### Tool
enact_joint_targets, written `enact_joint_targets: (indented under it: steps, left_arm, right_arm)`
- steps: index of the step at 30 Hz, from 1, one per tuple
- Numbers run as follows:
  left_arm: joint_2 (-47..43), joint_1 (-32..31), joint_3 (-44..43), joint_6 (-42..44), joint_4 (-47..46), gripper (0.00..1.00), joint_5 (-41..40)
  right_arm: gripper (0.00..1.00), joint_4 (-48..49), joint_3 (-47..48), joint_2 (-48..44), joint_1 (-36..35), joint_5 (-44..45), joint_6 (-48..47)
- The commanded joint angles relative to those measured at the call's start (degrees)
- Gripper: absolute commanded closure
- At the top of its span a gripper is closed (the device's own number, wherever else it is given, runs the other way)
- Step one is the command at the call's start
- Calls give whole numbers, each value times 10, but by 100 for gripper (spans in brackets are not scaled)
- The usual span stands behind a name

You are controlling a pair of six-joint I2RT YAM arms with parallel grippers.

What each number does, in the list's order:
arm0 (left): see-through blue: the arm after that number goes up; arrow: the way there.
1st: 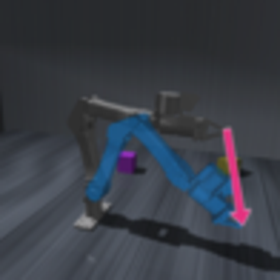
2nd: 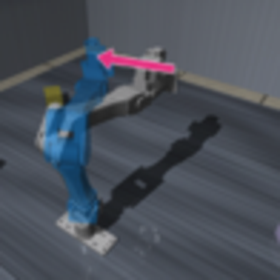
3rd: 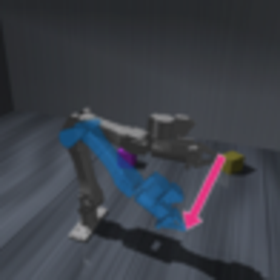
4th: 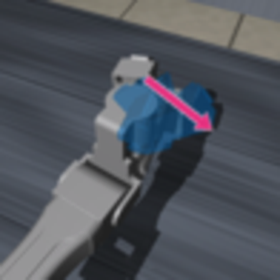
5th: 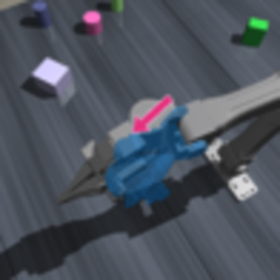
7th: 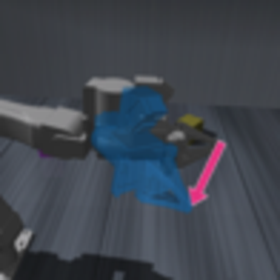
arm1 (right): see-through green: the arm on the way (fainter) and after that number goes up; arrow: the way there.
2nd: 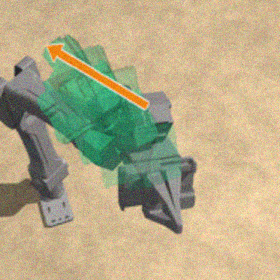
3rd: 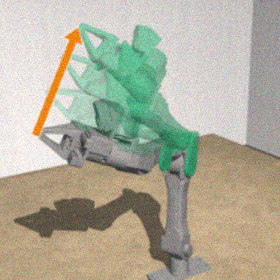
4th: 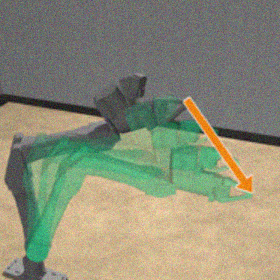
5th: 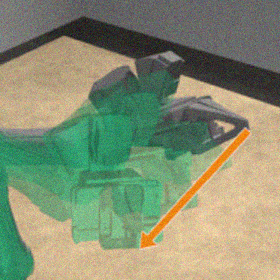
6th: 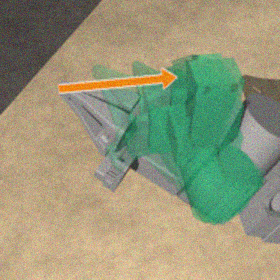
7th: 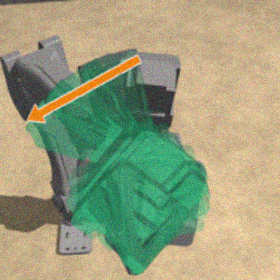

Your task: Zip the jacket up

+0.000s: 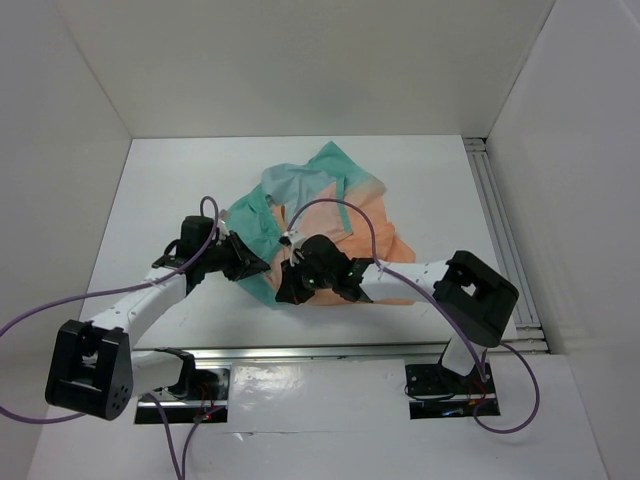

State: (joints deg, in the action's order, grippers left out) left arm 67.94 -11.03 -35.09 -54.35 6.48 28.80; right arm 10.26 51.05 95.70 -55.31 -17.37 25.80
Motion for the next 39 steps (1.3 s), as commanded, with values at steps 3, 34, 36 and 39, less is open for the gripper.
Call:
enact_joint_targets:
  steps: [3,34,36,39]
  left_arm:
    - [10,4,-9,7,-34,100,27]
    - [76,9,-38,83,-86,100,146]
    - [76,9,-38,83,-86,100,146]
    - [76,9,-38,83,-86,100,146]
  right_arm:
    - [90,1,-2,-19,-9,24,20]
    - [58,15,40,-53,13,121,21]
    - [54,21,34,-59,18,129,28]
    - [51,15,27,-65,18,129,28]
